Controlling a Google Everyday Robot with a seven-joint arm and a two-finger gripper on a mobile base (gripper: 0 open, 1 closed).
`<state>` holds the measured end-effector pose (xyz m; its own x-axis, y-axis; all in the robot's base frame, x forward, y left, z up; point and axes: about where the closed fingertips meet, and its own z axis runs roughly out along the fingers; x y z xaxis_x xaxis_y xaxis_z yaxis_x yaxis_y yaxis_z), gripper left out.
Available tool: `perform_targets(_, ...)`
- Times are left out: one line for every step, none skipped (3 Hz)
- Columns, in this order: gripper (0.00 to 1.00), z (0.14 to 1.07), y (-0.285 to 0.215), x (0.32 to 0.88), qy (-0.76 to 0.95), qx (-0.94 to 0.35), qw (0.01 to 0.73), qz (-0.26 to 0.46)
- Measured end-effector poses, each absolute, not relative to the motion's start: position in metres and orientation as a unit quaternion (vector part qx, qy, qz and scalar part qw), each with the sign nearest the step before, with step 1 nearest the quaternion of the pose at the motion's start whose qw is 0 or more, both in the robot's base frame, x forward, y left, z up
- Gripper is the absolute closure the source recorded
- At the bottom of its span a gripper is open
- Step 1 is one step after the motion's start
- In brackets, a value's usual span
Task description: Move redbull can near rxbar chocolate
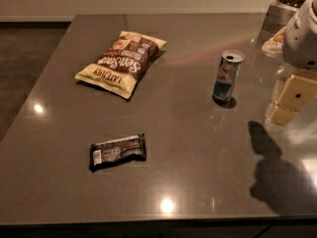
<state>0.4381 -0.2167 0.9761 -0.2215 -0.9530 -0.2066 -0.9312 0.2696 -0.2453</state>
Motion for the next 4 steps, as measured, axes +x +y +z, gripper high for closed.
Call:
perform_targets(0.00,0.976,-0.217,0.438,0.781,-0.603,0.159,-0.034)
perform_targets(0.00,0.975,-0.215,0.445,0.786,-0.597,0.158,-0.037)
perform_targets(0.00,0.977,-0.216,0.465,0.801,-0.568,0.184,-0.030)
perform_targets(0.00,0.978,-0.218,0.489,0.814,-0.539,0.216,-0.016)
